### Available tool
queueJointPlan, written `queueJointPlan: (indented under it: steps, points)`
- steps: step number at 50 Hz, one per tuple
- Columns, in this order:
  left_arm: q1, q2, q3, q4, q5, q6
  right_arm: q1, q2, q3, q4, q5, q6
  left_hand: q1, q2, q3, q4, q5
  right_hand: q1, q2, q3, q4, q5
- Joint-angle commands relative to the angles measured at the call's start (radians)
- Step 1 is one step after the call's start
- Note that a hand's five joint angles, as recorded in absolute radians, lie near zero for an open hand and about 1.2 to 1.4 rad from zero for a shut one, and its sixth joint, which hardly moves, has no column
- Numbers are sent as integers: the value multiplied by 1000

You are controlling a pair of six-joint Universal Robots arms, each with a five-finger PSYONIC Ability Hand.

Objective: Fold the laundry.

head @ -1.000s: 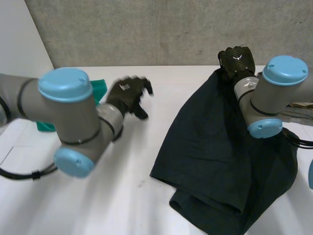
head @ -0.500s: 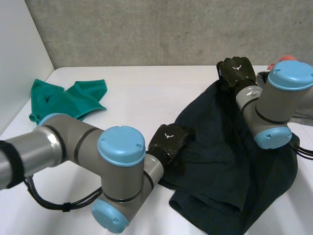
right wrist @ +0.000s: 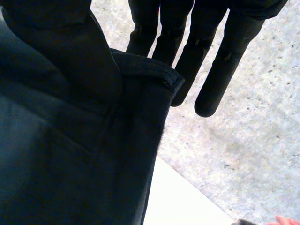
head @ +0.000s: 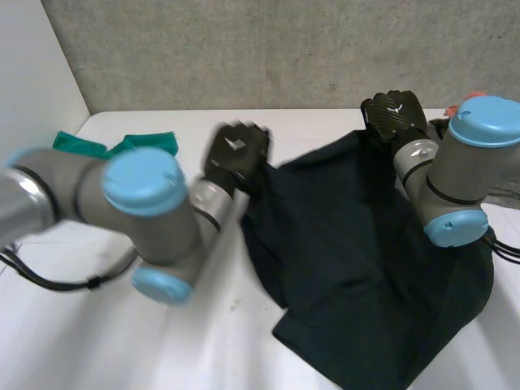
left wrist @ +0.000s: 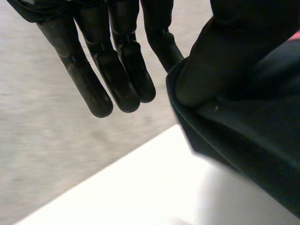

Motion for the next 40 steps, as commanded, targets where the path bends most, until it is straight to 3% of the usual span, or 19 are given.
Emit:
queueJointPlan:
  steps: [1, 9, 14, 15, 16, 17, 18, 19, 20, 21, 23, 26, 30, 34, 40]
  points:
    - [151, -39, 106, -18, 21, 99, 2, 30, -50, -16, 7, -13, 249, 199, 209, 195, 213, 284, 216, 207, 195, 245]
    - [254, -209, 339, -18, 147, 171, 6, 143, -130, -196, 54, -18, 249, 199, 209, 195, 213, 284, 216, 207, 195, 245]
    - [272, -311, 497, -25, 158, 173, 26, 237, -211, -292, 65, -21, 249, 199, 209, 195, 213, 265, 197, 188, 175, 226]
    - [280, -341, 545, -31, 162, 173, 28, 249, -231, -290, 63, -22, 249, 199, 209, 195, 213, 29, -39, -47, -60, -9]
    - [283, -355, 565, -33, 165, 173, 32, 281, -272, -274, 57, -27, 249, 199, 209, 195, 213, -668, -736, -744, -757, -706]
    - [283, -364, 577, -33, 170, 173, 35, 303, -295, -258, 51, -30, 249, 199, 209, 195, 213, -938, -1006, -1014, -1027, -976]
    - [285, -384, 603, -32, 181, 173, 42, 317, -317, -241, 44, -35, 249, 199, 209, 195, 213, -938, -1006, -1014, -1027, -976]
    - [286, -391, 614, -32, 185, 171, 51, 337, -349, -214, 28, -38, 43, -7, 3, -11, 7, -938, -1006, -1014, -1027, -976]
    - [288, -394, 620, -32, 188, 171, 52, 340, -357, -203, 21, -38, -198, -248, -237, -251, -233, -938, -1006, -1014, -1027, -976]
    - [286, -395, 622, -32, 181, 171, 52, 340, -361, -192, 14, -38, -659, -709, -699, -713, -695, -938, -1006, -1014, -1027, -976]
    - [283, -389, 610, -30, 176, 171, 54, 314, -360, -163, -4, -36, -822, -872, -862, -876, -858, -938, -1006, -1014, -1027, -976]
    - [268, -362, 543, -33, 162, 170, 54, 233, -320, -140, -13, -36, -881, -931, -921, -935, -917, -938, -1006, -1014, -1027, -976]
    - [242, -186, 357, -36, 125, 165, 22, 87, -207, -97, -56, -41, -875, -926, -915, -929, -911, -938, -1006, -1014, -1027, -976]
    - [190, -59, 173, -35, 122, 153, -53, -74, -66, -21, -177, -41, -866, -917, -906, -920, -902, -938, -1006, -1014, -1027, -976]
    - [83, 112, -88, -64, 122, 140, -158, -207, 79, 119, -308, -90, -855, -905, -895, -909, -891, -938, -1006, -1014, -1027, -976]
